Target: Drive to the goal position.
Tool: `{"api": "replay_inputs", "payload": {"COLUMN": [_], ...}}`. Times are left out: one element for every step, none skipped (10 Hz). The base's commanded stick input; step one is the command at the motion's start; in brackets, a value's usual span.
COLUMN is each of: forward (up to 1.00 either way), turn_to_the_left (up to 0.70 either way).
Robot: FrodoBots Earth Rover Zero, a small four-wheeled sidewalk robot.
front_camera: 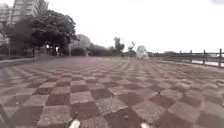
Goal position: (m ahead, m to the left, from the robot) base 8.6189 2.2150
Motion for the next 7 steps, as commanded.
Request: {"api": "replay_inputs", "payload": {"forward": [0.70,0.70,0.70,0.70,0.70,0.70,0.70], "turn_to_the_left": [0.00,0.00,0.00,0.00,0.00,0.00,0.00]}}
